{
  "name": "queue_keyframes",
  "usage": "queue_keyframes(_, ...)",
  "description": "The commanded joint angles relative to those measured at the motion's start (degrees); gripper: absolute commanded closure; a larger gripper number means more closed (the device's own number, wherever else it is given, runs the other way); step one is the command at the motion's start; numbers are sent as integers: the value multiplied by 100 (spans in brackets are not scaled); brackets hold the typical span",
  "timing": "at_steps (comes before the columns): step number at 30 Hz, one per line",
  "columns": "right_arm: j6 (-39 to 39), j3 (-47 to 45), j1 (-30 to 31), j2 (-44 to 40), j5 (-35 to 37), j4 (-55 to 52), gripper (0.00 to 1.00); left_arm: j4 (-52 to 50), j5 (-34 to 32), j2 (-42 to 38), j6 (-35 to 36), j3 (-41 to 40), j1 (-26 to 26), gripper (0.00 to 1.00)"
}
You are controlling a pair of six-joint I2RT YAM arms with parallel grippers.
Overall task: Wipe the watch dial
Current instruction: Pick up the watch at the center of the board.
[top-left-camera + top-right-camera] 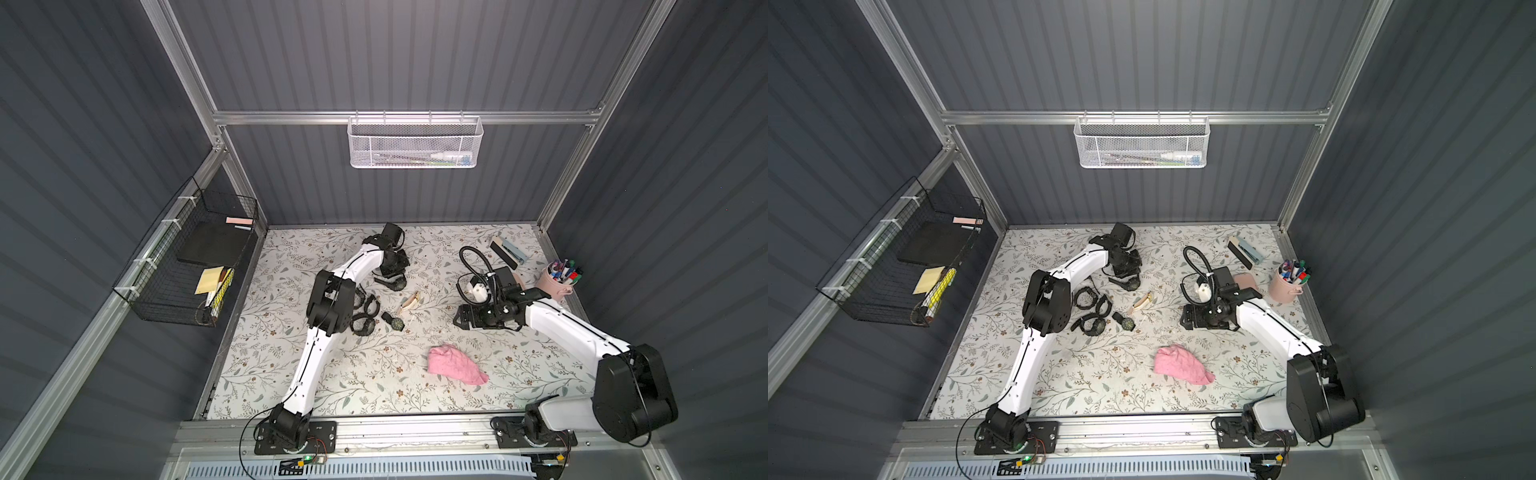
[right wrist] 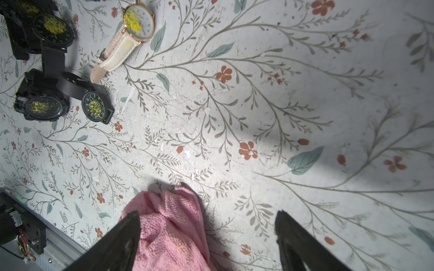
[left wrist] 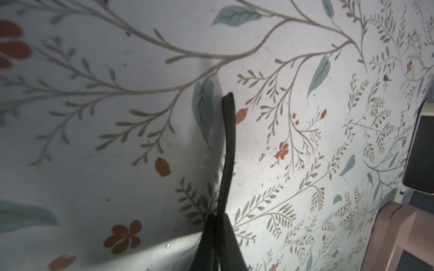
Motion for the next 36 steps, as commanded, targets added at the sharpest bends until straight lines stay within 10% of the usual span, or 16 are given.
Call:
queue_keyframes(1,20,-169,43,-219,-379,-118,10,-40,283,-168,-162,-171,5,99)
queue_keyframes(13,382,-255,1368,-669,-200,-1009,7,1084,870,-655,-971,-322,280,100)
queue_keyframes(26,518,268,2331,783,850,-1444,9,1508,1204,-930,-1311,-177,628,100)
queue_keyframes(36,502,407,2327,1152,1110,-1178,63,2276,1387,-1645,-1658,-1309,632,100)
